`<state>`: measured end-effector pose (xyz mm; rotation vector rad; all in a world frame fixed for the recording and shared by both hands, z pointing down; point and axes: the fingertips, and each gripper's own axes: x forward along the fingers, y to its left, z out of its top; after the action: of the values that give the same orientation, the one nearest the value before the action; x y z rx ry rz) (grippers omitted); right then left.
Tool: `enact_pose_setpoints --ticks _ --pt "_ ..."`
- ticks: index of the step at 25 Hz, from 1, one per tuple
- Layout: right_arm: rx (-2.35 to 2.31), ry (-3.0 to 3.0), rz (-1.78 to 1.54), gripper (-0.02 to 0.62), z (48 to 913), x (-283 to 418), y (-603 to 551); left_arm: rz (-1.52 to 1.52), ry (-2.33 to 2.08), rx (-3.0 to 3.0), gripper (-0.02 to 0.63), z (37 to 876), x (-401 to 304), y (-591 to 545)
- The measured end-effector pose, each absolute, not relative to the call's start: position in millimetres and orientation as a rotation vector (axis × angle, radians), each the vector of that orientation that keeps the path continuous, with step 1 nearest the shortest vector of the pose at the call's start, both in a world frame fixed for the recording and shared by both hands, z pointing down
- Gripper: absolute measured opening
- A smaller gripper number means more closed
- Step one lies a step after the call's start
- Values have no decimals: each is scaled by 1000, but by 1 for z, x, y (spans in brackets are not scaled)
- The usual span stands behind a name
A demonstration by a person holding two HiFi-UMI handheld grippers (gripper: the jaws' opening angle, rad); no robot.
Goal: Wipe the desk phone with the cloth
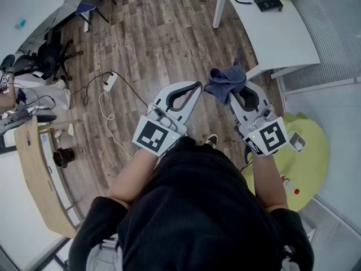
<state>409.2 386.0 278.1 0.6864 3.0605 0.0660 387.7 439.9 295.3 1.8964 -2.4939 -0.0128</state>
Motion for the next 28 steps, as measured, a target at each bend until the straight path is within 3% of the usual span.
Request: enact_pose_setpoints --ticks 28 --pt "724 3101 31 71 290 333 471 -88 -2552 1836 11 303 306 533"
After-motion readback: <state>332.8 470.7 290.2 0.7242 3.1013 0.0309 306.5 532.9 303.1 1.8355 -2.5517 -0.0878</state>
